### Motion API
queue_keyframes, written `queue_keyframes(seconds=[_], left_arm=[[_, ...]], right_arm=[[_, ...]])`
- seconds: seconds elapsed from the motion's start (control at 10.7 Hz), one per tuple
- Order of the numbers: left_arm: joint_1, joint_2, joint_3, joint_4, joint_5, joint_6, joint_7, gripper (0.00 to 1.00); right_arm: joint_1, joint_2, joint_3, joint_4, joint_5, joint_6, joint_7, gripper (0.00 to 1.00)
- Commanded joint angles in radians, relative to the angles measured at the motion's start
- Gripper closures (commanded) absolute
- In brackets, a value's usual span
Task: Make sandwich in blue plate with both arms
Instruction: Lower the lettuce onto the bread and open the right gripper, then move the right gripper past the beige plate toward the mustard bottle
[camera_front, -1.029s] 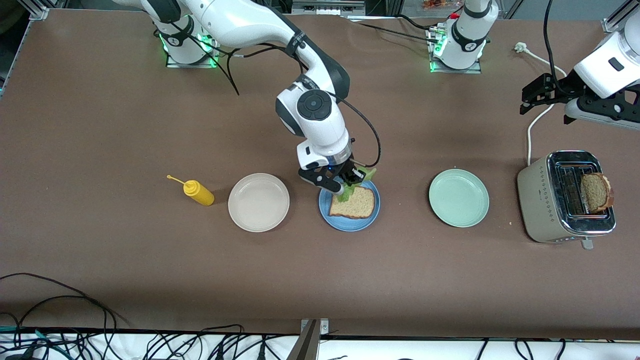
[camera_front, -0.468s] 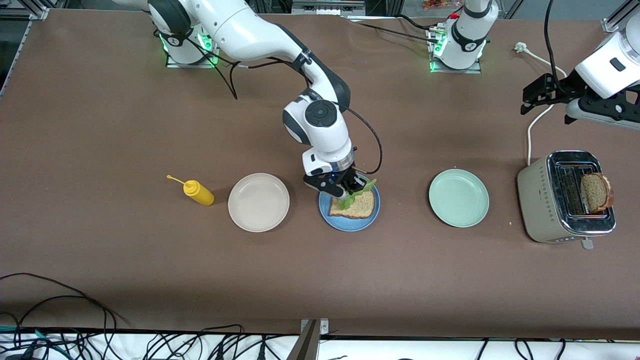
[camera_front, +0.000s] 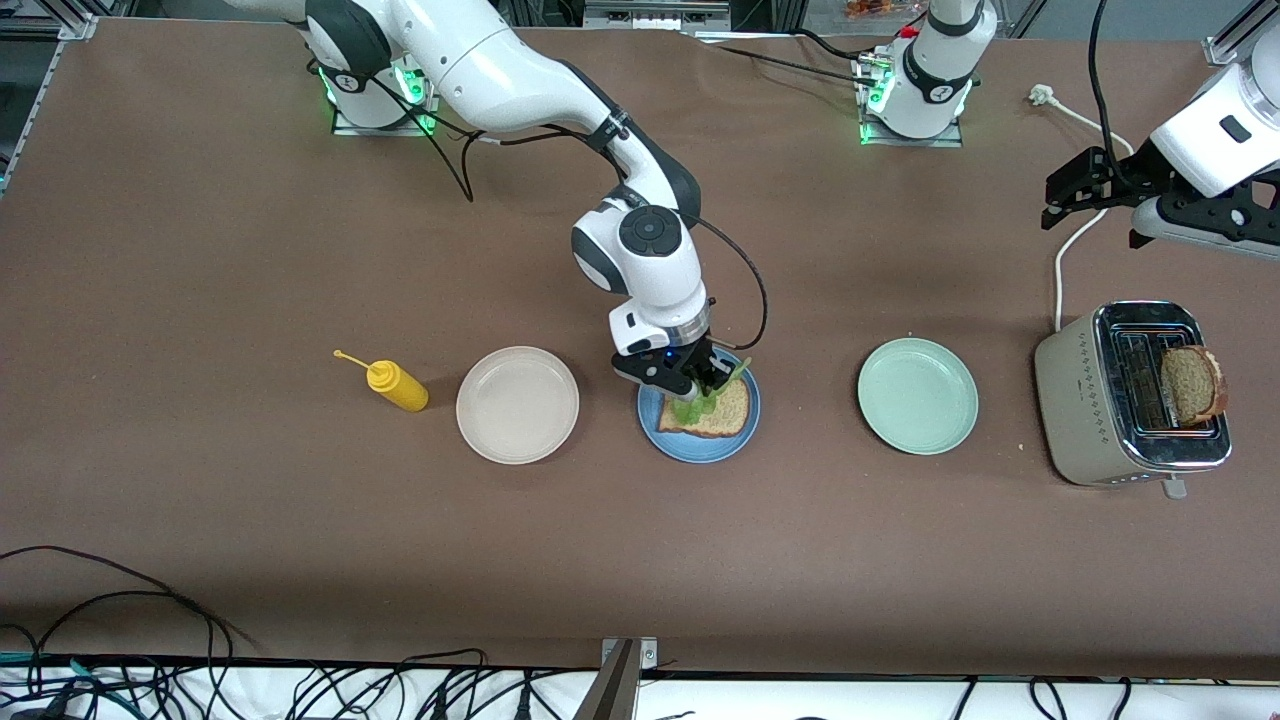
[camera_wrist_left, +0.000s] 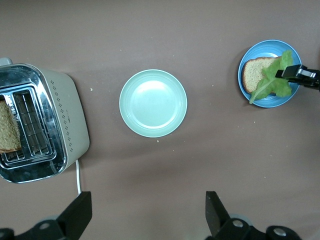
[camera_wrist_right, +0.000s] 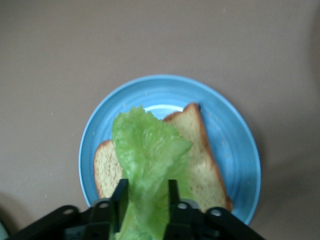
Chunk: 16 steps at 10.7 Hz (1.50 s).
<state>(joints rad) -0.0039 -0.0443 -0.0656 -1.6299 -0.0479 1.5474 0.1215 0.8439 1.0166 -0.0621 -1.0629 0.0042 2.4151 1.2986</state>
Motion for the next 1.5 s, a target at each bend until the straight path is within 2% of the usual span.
queue_keyframes(seconds=[0.0, 0.37, 0.56, 0.75, 0.94, 1.4], left_arm=[[-0.001, -0.005, 0.003, 0.005, 0.006, -0.012, -0.003, 0.00], [-0.002, -0.005, 0.003, 0.005, 0.006, -0.012, -0.003, 0.00], [-0.002, -0.005, 0.003, 0.004, 0.006, -0.012, -0.003, 0.00], [-0.002, -0.005, 0.001, 0.005, 0.006, -0.012, -0.003, 0.00], [-0.002, -0.005, 0.003, 0.005, 0.006, -0.012, -0.003, 0.00], [-0.001, -0.005, 0.003, 0.005, 0.006, -0.012, -0.003, 0.00]], right_arm=[[0.003, 0.017, -0.025, 0.043, -0.035, -0.010, -0.074, 0.00], [-0.014, -0.009, -0.031, 0.047, -0.030, -0.129, -0.201, 0.00], [-0.034, -0.050, -0.033, 0.047, 0.008, -0.203, -0.295, 0.00], [-0.109, -0.143, -0.027, 0.037, 0.066, -0.296, -0.494, 0.00], [-0.178, -0.238, -0.027, -0.030, 0.137, -0.384, -0.704, 0.00], [-0.308, -0.499, -0.016, -0.334, 0.146, -0.410, -1.058, 0.00]])
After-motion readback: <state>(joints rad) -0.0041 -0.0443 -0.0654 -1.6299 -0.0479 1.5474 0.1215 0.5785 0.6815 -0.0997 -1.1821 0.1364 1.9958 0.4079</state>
